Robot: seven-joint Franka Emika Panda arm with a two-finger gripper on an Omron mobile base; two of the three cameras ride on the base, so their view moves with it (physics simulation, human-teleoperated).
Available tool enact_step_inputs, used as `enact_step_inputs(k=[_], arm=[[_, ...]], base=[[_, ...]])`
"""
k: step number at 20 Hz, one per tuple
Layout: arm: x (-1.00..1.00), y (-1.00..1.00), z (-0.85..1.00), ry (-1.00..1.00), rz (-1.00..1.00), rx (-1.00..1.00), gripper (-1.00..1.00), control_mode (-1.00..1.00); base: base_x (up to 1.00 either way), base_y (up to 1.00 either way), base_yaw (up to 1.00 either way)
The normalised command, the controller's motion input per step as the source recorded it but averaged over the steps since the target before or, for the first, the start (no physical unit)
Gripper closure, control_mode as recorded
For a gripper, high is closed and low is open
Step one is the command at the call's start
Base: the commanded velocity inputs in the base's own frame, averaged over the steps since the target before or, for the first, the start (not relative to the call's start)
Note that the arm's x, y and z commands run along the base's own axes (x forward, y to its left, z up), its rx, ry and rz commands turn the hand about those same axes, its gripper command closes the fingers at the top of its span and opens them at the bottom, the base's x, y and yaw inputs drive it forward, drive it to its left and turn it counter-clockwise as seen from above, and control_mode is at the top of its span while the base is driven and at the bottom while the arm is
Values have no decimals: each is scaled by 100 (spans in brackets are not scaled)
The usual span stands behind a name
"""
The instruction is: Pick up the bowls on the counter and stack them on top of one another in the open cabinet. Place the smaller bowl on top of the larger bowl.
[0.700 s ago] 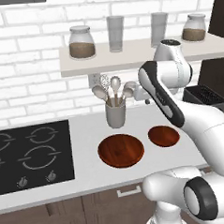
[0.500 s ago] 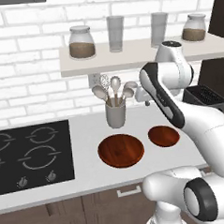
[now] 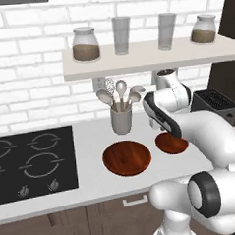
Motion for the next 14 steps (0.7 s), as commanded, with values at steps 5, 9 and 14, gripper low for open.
enact_step_inputs(k=[5,9,14], arm=[[9,-12,-65,2,11,0,-100,-100],[-3,9,-39,16,4,-8,-100,-100],[-5,-5,-67,13,19,-4,-100,-100]], base=[[0,0,0],[0,0,0],[0,0,0]])
